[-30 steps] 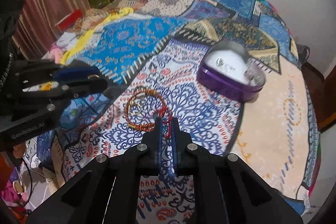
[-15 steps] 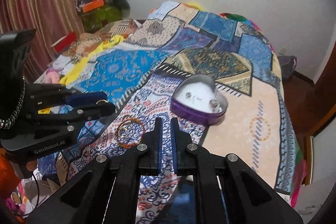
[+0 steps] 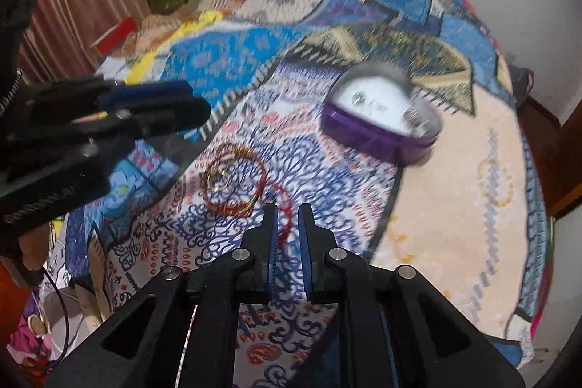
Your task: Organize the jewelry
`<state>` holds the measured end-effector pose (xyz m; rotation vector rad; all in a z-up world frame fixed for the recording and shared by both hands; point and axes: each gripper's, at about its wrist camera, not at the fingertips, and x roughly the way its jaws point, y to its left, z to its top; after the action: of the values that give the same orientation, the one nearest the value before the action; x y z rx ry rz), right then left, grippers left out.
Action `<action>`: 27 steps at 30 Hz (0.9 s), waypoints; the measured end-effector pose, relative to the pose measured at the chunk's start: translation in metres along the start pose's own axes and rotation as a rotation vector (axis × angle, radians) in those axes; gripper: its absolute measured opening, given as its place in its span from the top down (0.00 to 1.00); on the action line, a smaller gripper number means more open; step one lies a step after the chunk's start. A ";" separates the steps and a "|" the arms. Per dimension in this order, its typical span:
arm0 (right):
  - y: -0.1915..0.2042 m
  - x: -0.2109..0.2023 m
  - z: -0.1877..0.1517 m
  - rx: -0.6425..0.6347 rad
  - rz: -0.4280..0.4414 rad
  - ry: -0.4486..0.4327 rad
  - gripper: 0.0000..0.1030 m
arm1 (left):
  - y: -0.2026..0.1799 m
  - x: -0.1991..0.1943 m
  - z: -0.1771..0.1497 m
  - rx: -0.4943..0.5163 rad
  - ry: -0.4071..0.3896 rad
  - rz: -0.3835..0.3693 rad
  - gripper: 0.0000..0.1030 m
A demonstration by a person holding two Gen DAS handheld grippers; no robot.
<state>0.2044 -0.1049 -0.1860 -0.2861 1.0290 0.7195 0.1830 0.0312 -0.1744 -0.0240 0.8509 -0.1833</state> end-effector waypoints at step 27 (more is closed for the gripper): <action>0.003 0.018 0.000 -0.038 -0.034 0.014 0.92 | 0.018 0.011 -0.014 -0.048 0.033 0.000 0.80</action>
<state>0.2080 -0.0956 -0.2011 -0.3411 1.0220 0.7078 0.1821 0.0475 -0.1934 -0.0663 0.8879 -0.1633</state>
